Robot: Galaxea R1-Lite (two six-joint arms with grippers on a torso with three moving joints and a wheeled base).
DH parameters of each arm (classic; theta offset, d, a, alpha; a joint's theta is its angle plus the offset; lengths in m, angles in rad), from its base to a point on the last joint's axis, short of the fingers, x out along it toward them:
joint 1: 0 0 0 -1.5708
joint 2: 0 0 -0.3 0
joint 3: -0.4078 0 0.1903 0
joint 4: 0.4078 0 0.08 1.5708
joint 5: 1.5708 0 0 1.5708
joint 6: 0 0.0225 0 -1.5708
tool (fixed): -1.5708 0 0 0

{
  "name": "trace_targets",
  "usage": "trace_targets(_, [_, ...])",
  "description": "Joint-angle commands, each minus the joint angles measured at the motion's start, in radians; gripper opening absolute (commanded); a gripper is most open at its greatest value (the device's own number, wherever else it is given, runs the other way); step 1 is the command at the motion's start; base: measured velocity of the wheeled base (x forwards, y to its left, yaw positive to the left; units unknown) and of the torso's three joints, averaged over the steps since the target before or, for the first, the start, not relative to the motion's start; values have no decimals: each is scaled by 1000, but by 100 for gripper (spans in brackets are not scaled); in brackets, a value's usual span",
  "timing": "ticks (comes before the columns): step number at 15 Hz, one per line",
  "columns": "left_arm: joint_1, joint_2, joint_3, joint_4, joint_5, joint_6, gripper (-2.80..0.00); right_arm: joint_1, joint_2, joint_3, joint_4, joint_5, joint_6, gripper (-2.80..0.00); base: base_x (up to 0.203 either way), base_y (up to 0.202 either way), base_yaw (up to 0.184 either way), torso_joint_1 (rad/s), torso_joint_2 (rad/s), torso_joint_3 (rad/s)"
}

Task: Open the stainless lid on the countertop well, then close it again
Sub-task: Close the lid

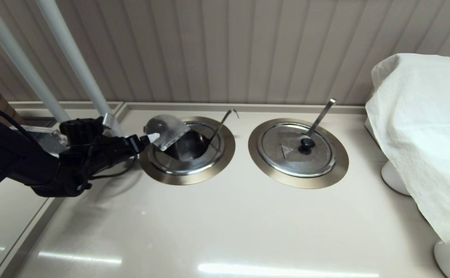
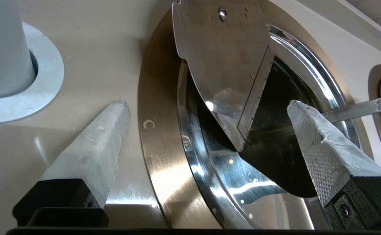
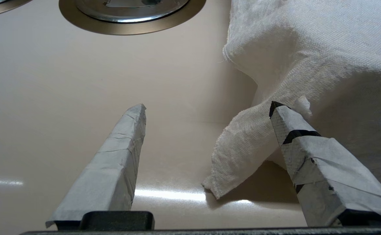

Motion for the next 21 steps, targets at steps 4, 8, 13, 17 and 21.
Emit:
trace_targets(4, [-13,60,-67,-5,-1,-68,0,-1,0,0,0,1,1,0,0,0,0,0,0,0])
trace_targets(8, [-16,51,-72,-9,1,-70,0,0,0,0,0,1,-1,0,0,0,0,0,0,0])
trace_targets(13, [-16,49,-72,-48,12,-55,0,0,0,0,0,1,-1,0,0,0,0,0,0,0])
trace_targets(17, [-18,44,-73,-50,13,-47,0,0,0,0,0,1,0,0,0,0,0,0,0,0])
trace_targets(21, [-19,45,-75,-50,16,-47,0,0,0,0,0,1,0,0,0,0,0,0,0,0])
